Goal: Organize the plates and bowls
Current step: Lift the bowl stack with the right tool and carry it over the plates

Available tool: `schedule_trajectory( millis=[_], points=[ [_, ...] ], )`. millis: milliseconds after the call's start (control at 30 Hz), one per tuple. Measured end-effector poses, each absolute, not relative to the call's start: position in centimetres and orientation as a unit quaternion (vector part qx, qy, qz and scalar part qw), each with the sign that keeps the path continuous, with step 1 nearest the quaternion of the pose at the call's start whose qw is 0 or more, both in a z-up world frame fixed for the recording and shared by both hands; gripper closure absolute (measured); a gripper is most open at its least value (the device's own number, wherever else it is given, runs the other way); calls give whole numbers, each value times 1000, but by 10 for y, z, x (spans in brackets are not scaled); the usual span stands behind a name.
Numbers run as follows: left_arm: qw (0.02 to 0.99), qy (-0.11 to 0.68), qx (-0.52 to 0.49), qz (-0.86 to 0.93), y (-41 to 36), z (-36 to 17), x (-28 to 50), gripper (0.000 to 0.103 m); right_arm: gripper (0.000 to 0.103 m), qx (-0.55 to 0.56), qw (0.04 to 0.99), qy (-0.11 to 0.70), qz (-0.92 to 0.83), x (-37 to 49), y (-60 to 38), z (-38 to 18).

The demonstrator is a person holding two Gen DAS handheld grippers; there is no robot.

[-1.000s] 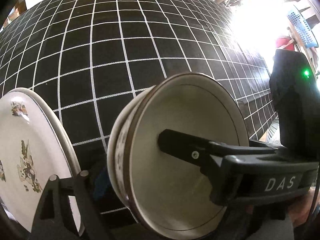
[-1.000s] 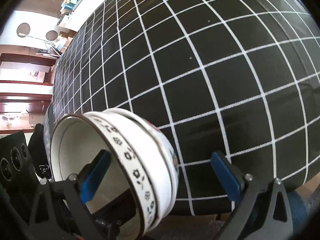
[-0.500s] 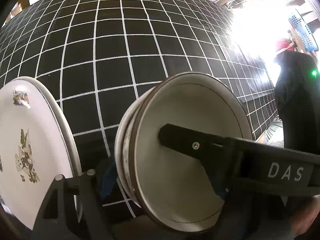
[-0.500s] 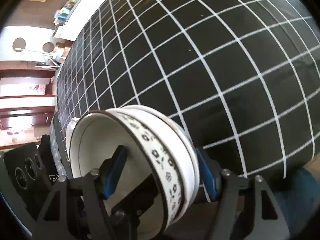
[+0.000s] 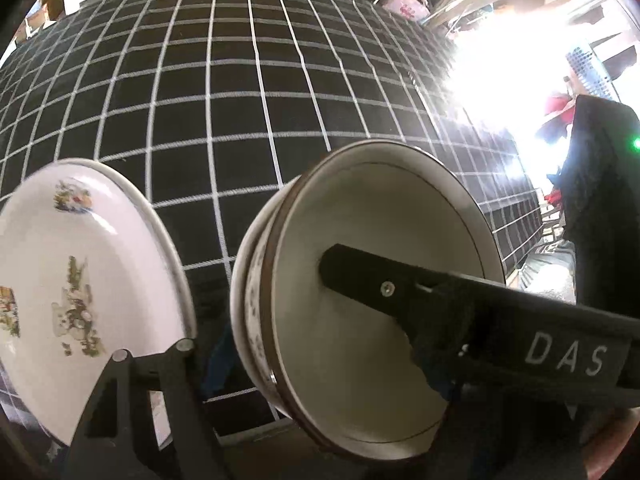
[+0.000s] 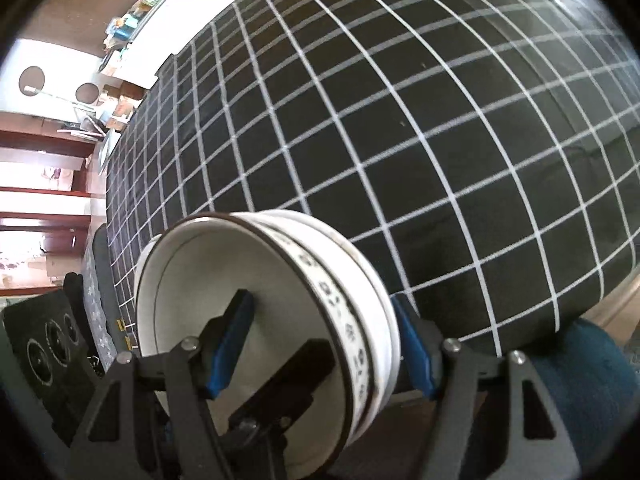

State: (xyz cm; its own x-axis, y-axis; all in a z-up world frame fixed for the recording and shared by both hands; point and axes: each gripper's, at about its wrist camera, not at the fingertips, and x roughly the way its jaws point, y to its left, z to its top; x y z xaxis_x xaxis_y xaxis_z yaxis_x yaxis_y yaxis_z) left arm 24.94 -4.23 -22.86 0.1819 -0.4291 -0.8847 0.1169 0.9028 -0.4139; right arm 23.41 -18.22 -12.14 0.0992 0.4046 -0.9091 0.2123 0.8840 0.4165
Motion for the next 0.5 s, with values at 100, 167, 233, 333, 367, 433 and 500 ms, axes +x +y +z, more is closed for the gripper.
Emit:
schedule_trajectory(
  millis=[100, 167, 233, 333, 367, 433, 500],
  points=[
    [766, 604, -135, -176, -29, -214, 249, 28, 30, 222, 711, 663, 76, 237, -170, -109],
    [772, 597, -137, -169, -15, -204, 248, 28, 30, 216, 713, 661, 86, 239, -158, -104],
    [776, 593, -142, -158, -1, -199, 249, 28, 30, 209, 714, 661, 97, 243, -143, -101],
    [780, 590, -148, -143, 23, -193, 249, 28, 30, 198, 711, 664, 116, 249, -118, -100],
    [782, 590, -147, -138, 32, -191, 248, 28, 30, 196, 709, 666, 123, 250, -110, -101],
    [783, 590, -150, -126, 48, -191, 248, 28, 30, 190, 706, 669, 134, 253, -92, -102],
    [784, 589, -157, -114, 66, -192, 246, 28, 30, 180, 703, 673, 144, 257, -75, -106]
  ],
)
